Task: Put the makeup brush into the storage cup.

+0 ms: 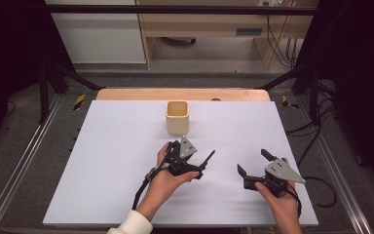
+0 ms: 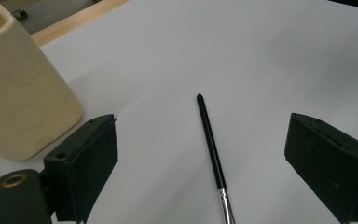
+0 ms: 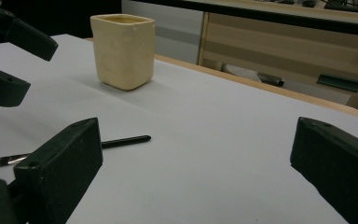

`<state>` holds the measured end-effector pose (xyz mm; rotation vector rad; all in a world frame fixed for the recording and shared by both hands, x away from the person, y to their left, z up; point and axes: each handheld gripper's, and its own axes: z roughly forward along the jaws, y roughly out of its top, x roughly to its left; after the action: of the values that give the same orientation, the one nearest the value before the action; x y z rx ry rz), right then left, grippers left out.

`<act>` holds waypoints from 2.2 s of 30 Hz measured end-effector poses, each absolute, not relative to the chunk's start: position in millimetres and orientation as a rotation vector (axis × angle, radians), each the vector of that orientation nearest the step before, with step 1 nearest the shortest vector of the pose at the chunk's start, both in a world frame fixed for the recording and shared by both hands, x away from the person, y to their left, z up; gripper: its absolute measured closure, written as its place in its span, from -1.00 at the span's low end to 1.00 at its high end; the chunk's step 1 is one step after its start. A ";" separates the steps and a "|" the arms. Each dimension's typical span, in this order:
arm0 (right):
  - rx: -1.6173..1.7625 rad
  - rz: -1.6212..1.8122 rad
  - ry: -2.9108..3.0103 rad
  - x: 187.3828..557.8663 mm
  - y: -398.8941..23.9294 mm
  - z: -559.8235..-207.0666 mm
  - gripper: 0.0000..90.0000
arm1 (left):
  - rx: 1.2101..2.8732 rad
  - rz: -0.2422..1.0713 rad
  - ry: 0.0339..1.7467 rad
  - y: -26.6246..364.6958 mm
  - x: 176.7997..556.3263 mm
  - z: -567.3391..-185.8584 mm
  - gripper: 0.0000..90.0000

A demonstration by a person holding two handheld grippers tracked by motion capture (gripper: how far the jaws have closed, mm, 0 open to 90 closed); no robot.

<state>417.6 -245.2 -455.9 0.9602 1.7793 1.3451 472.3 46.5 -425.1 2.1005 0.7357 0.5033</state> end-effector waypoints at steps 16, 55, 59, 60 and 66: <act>0.957 1.351 1.775 418.9 -245.9 -454.6 -0.94 | 2.182 0.474 0.760 34.8 480.7 -440.6 -0.67; 0.957 1.346 1.789 419.7 -244.8 -455.7 -0.94 | 2.362 0.305 0.878 22.3 482.5 -460.5 0.37; 0.957 1.345 1.790 419.9 -245.0 -455.4 -0.94 | 2.375 0.290 0.878 21.1 481.2 -461.2 0.47; 0.956 1.346 1.789 419.9 -244.9 -455.4 -0.94 | 2.377 0.298 0.878 21.1 481.2 -461.6 0.47; 0.957 1.348 1.789 419.7 -244.8 -455.3 -0.94 | 2.376 0.289 0.882 21.8 482.8 -463.1 0.63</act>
<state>419.7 -244.8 -455.3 0.9567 1.7886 1.3485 482.8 21.8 -463.1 2.3762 0.8816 0.2889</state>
